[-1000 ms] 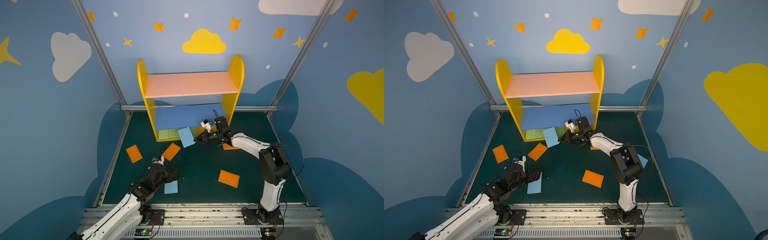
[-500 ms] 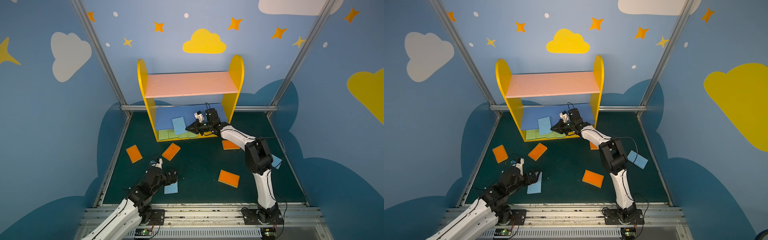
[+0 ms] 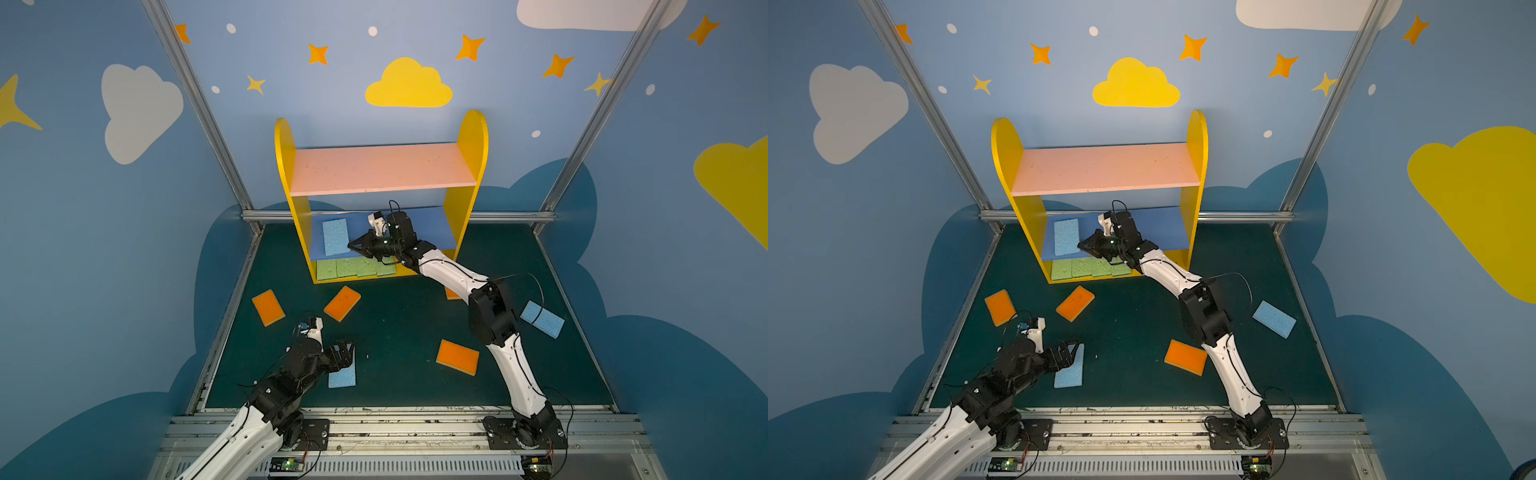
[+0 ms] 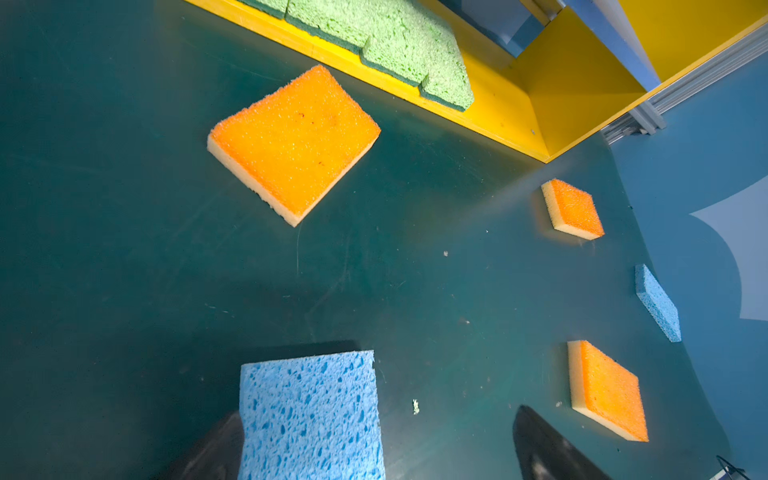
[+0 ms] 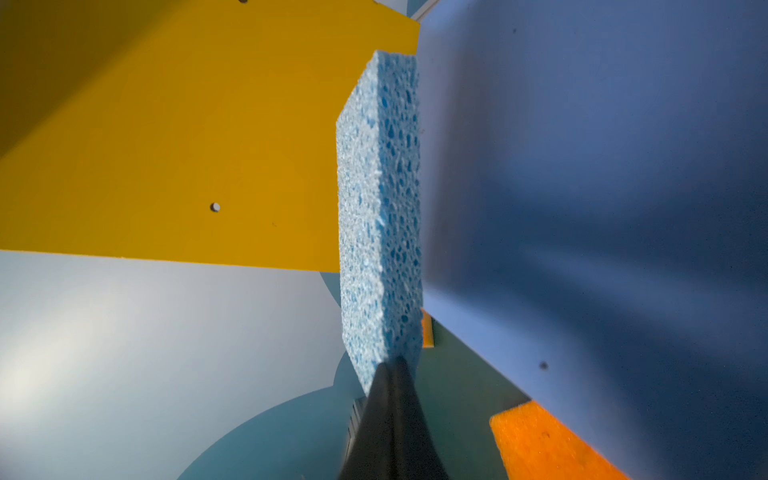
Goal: Place and organize the cleaning sponges onto the shelf
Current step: 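Lower the blue sponge onto the blue middle board and release it with the right gripper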
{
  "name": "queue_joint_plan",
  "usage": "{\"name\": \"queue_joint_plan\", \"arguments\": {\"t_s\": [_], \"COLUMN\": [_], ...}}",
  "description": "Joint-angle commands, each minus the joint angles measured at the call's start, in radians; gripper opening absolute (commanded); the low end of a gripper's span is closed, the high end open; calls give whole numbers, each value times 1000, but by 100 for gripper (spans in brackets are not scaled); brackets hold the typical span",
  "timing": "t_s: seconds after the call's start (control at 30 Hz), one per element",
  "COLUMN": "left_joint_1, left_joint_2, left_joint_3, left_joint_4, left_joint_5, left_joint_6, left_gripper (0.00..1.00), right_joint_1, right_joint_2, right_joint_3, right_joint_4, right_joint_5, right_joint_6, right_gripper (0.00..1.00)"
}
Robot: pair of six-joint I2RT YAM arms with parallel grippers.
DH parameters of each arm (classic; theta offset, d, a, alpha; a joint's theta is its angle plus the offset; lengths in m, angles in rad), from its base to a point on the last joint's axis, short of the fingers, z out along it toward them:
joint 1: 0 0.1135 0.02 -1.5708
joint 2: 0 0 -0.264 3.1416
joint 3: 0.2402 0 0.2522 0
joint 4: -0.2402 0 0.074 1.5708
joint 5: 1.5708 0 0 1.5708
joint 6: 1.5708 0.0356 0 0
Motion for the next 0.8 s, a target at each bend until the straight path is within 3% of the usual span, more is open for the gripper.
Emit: {"name": "queue_joint_plan", "arguments": {"t_s": [0.0, 0.27, 0.77], "left_joint_1": [5, 5, 5], "left_joint_2": [-18, -49, -63], "left_joint_3": [-7, -11, -15], "left_joint_4": [-20, -36, -38], "left_joint_5": [12, 19, 18], "left_joint_6": [23, 26, 30], "left_gripper": [100, 99, 100], "right_joint_1": [19, 47, 89], "right_joint_2": [95, 276, 298], "right_joint_3": [127, 409, 409], "right_joint_4": [29, 16, 35], "right_joint_5": [51, 87, 111], "right_joint_6": [8, 47, 41], "right_gripper": [0, 0, 0]}}
